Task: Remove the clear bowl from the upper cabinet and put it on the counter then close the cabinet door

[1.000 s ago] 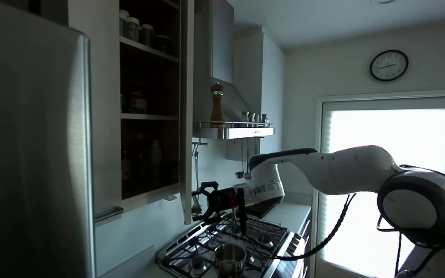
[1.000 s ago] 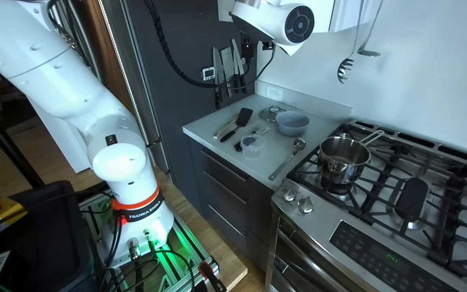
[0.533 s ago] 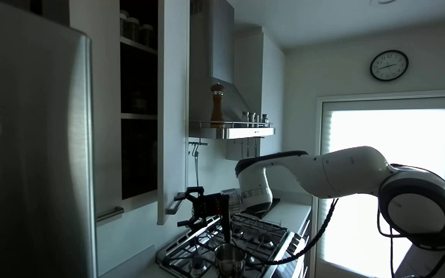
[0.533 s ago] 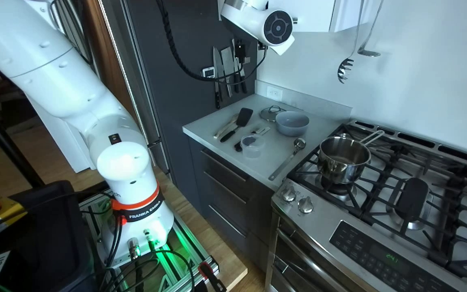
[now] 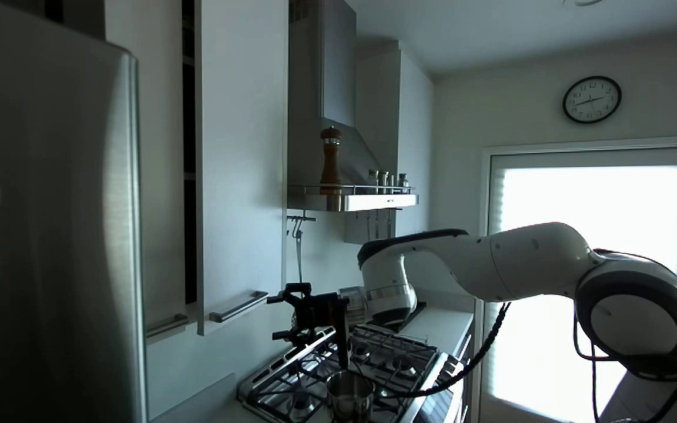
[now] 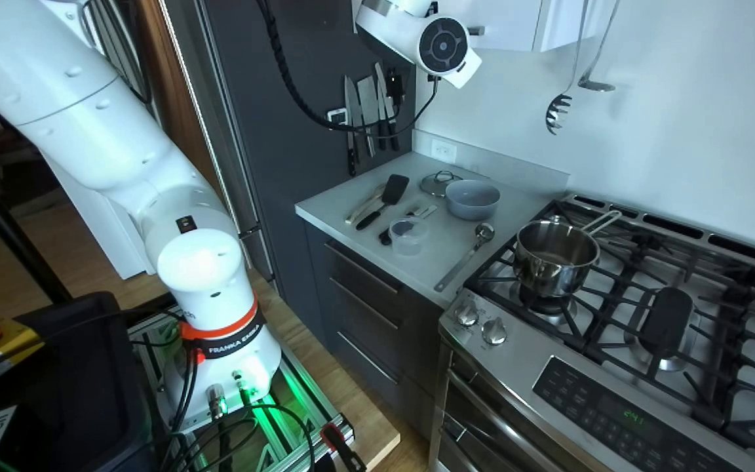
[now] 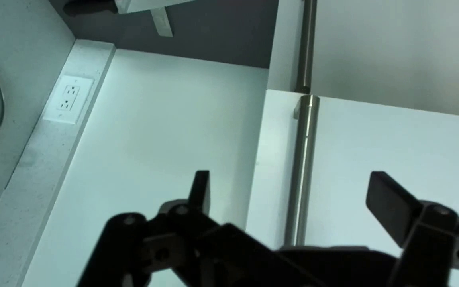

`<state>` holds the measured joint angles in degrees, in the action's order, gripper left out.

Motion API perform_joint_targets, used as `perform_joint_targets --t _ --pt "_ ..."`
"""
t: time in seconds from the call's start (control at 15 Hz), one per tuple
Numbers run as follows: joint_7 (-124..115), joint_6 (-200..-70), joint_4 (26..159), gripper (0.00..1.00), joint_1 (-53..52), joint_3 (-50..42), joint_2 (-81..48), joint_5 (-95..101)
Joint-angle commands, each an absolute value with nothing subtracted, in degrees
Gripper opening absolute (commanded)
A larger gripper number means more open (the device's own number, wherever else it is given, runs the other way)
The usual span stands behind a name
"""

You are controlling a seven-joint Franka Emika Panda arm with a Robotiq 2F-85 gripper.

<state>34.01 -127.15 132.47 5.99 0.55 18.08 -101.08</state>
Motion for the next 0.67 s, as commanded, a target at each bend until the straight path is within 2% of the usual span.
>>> perform_joint_targets --t 0.0,0.6 --pt "37.4 -132.1 133.6 1.0 6.5 1.0 19.9 -98.3" --pt "42.9 -138.1 136.8 1.0 7.0 0.5 27.3 -89.1"
